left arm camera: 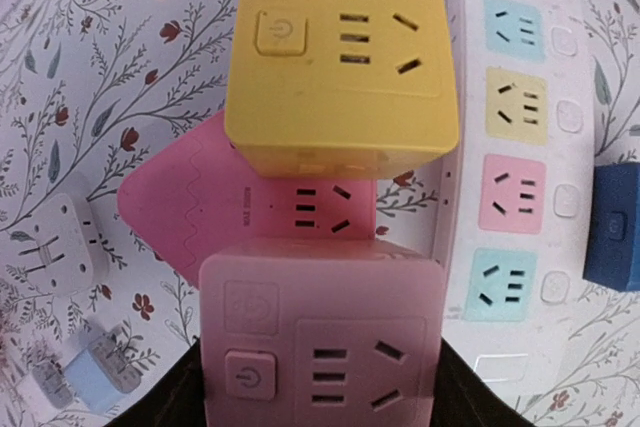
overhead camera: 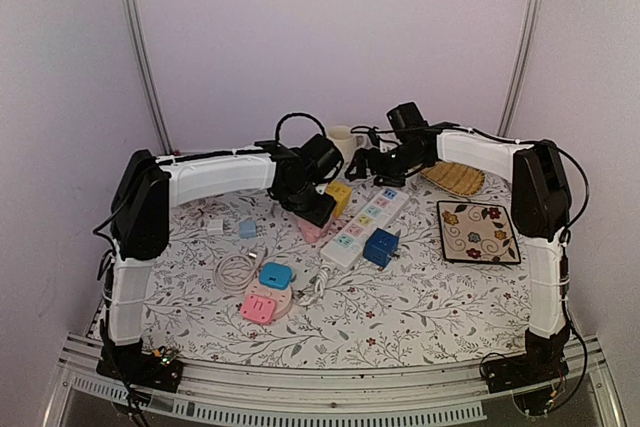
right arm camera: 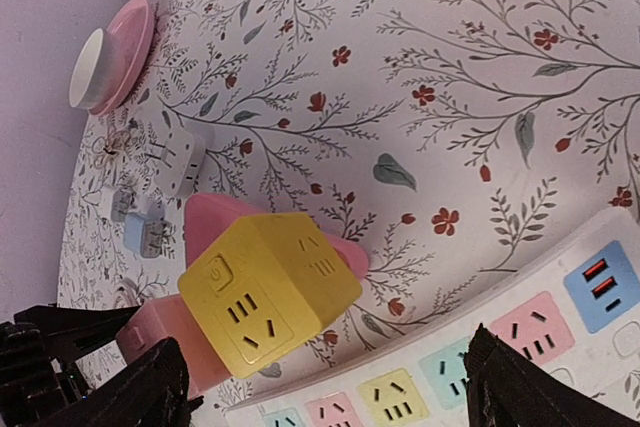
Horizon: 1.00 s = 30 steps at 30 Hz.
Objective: Pull the plug off the socket
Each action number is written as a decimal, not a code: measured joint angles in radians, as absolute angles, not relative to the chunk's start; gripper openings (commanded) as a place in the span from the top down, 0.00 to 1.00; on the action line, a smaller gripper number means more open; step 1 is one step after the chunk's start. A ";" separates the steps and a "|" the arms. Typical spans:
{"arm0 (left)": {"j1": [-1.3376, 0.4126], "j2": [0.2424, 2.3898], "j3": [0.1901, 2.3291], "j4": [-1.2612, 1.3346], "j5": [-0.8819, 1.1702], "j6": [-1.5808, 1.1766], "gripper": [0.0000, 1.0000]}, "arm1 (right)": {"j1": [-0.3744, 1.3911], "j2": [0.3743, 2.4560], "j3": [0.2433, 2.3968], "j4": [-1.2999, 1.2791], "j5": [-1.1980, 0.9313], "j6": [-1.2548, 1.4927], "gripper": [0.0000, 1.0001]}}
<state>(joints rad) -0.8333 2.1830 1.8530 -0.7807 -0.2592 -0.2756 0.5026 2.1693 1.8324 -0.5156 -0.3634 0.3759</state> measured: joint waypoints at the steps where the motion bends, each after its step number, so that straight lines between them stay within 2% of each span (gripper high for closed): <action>1: -0.833 2.162 1.822 -0.763 -0.247 -0.270 0.74 | 0.512 2.173 1.836 -0.515 -0.366 0.380 0.01; 7: -0.832 2.077 1.693 -0.677 -0.189 -0.245 0.77 | 0.558 2.214 1.878 -0.513 -0.388 0.403 0.03; 20: -0.824 2.075 1.686 -0.602 -0.164 -0.217 0.86 | 0.563 2.264 1.909 -0.561 -0.337 0.369 0.09; 22: -0.823 2.075 1.686 -0.602 -0.165 -0.216 0.88 | 0.563 2.264 1.909 -0.561 -0.327 0.358 0.14; 24: -0.823 2.075 1.686 -0.600 -0.165 -0.216 0.90 | 0.563 2.264 1.909 -0.560 -0.321 0.347 0.25; 26: -0.823 2.075 1.686 -0.596 -0.165 -0.215 0.91 | 0.563 2.264 1.909 -0.560 -0.318 0.333 0.31; 30: -0.823 2.075 1.686 -0.589 -0.169 -0.215 0.94 | 0.563 2.264 1.908 -0.559 -0.316 0.306 0.36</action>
